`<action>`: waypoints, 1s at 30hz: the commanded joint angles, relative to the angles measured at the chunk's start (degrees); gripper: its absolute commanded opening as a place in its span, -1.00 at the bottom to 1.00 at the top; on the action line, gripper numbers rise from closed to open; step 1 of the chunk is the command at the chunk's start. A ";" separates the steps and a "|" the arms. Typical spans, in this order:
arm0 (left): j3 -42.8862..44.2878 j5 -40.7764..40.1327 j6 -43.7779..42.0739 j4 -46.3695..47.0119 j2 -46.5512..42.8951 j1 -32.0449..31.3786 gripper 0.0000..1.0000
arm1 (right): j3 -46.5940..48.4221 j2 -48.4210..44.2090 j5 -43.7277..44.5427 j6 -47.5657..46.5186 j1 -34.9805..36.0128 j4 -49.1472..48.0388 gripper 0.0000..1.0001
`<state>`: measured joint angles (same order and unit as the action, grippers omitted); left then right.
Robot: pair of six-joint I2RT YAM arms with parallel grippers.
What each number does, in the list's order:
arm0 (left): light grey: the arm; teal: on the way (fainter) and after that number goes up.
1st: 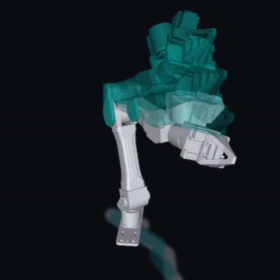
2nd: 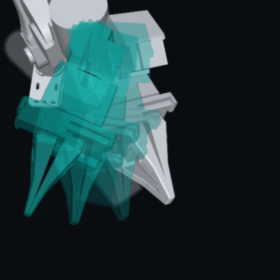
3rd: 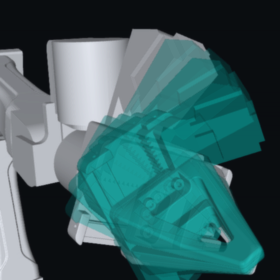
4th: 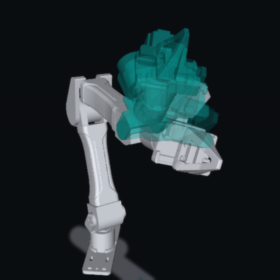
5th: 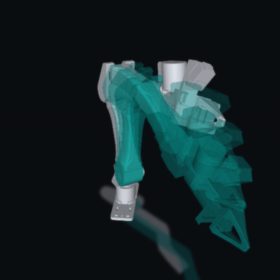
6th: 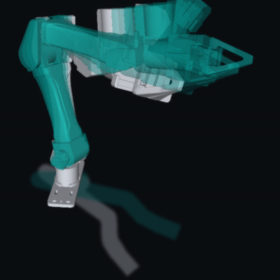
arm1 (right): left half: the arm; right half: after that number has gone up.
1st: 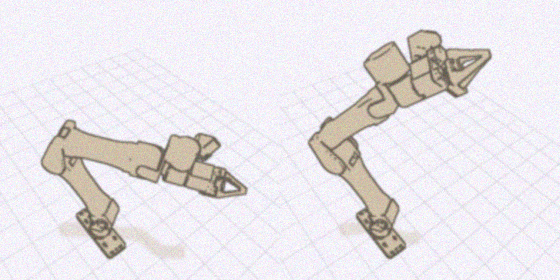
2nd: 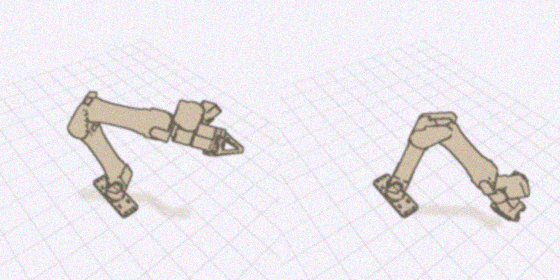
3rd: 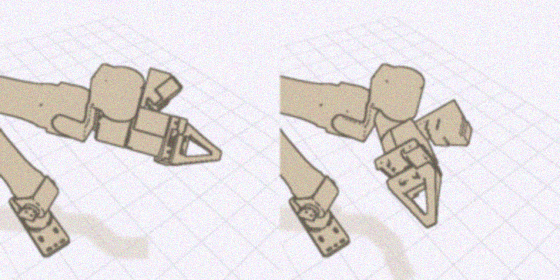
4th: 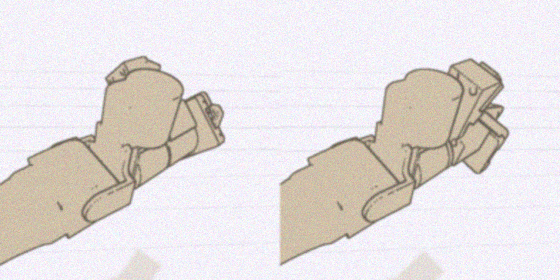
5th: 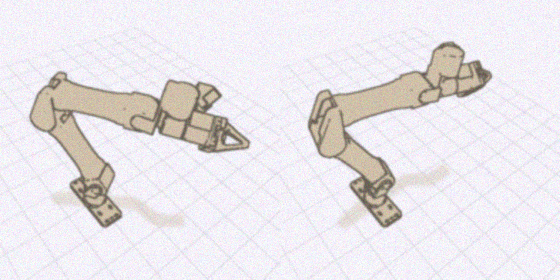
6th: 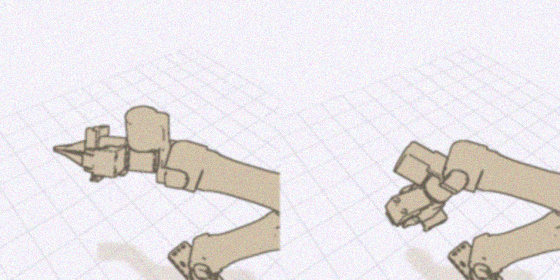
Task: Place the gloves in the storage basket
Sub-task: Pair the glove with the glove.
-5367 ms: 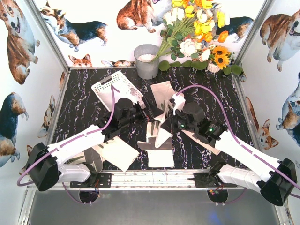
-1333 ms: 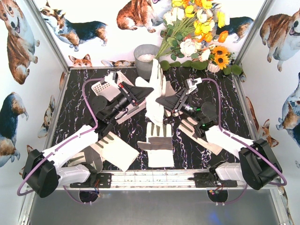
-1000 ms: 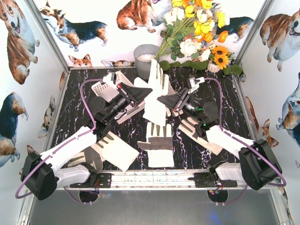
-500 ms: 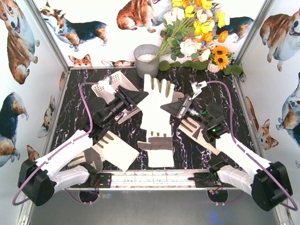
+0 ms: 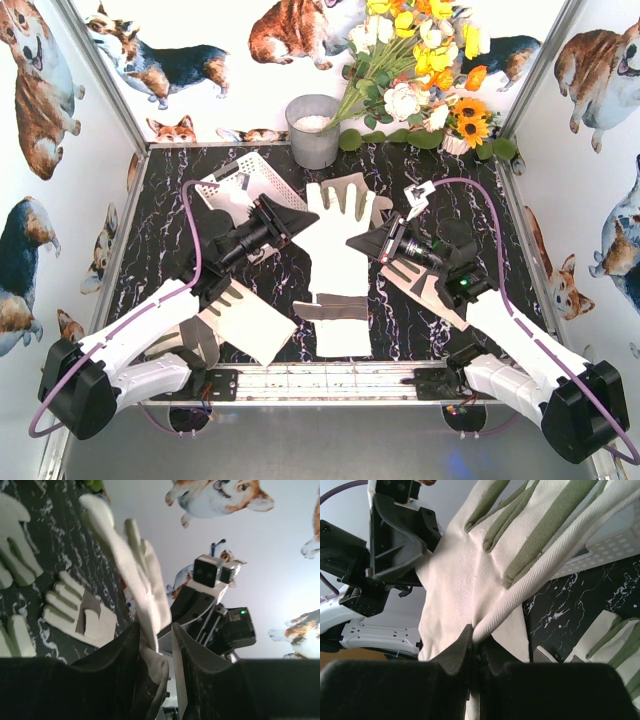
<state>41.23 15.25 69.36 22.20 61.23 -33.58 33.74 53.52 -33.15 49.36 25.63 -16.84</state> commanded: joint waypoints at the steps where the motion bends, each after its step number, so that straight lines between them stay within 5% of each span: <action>1: -2.64 2.18 -0.15 -3.21 -0.85 0.44 -0.47 | 3.28 -0.95 0.71 -2.54 -0.05 0.13 -1.00; 6: -4.66 1.71 -0.22 -6.07 -2.87 0.45 -0.47 | 3.01 -1.25 0.97 -2.87 -0.05 1.02 -1.00; 13: -5.64 0.35 -1.75 -9.71 -4.28 0.45 -0.99 | 3.41 -0.94 0.66 -4.05 -0.05 2.69 -1.00; 18: -5.29 -0.70 -6.57 -15.62 -3.75 0.34 -1.00 | 4.99 -1.44 4.12 -11.06 0.07 15.19 -1.00; 30: -6.05 -16.31 -17.50 -25.94 4.81 -12.13 -1.00 | 5.53 4.94 33.95 -20.59 17.14 37.25 -1.00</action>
<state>36.01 6.37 57.60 1.54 63.81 -42.72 37.82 56.58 -12.29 32.32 38.54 14.81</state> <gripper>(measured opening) 0.011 0.055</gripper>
